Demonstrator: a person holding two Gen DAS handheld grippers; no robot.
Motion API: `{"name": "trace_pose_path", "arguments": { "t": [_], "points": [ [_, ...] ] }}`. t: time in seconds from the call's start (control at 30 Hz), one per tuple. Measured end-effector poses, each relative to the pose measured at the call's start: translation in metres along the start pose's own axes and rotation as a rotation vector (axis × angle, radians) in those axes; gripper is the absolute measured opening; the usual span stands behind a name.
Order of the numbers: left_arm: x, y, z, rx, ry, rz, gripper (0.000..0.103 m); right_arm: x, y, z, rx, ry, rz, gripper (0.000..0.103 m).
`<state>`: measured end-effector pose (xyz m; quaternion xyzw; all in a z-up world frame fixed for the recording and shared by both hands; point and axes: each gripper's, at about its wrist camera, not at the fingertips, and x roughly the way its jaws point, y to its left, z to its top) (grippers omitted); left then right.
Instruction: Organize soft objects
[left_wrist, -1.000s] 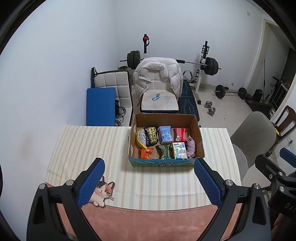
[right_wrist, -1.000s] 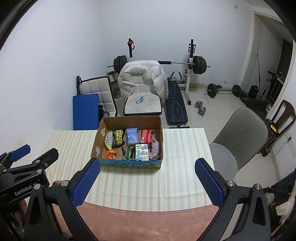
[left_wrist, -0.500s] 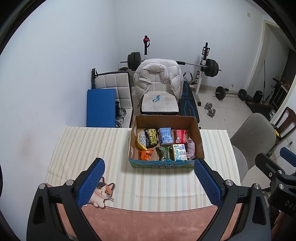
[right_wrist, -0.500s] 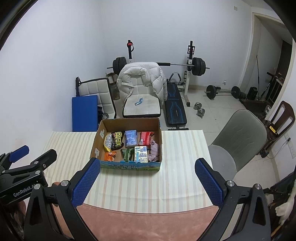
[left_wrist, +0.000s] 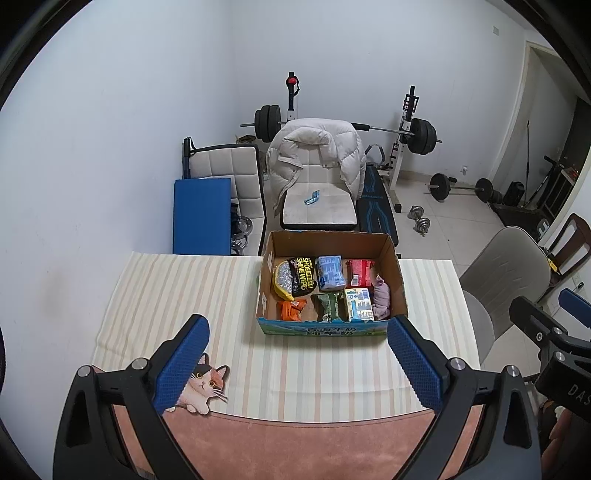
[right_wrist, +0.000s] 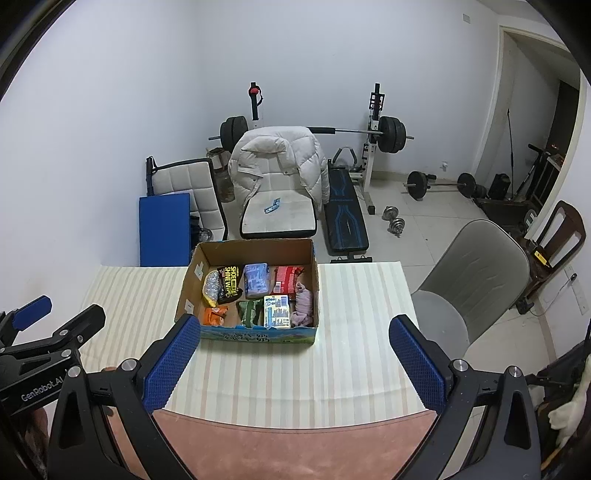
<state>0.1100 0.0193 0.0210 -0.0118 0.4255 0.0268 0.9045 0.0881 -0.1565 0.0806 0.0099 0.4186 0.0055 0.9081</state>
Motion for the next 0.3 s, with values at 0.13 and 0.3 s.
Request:
{"name": "trace_pose_path", "arguments": {
  "t": [0.13, 0.3],
  "points": [
    [0.0002, 0.0003, -0.0007, 0.0, 0.001, -0.002, 0.099, 0.0001, -0.0002, 0.0, 0.0, 0.0, 0.0, 0.103],
    [0.0002, 0.0006, -0.0007, 0.0, 0.0, -0.002, 0.099, 0.0007, -0.0018, -0.0008, 0.004, 0.002, -0.003, 0.103]
  ]
}}
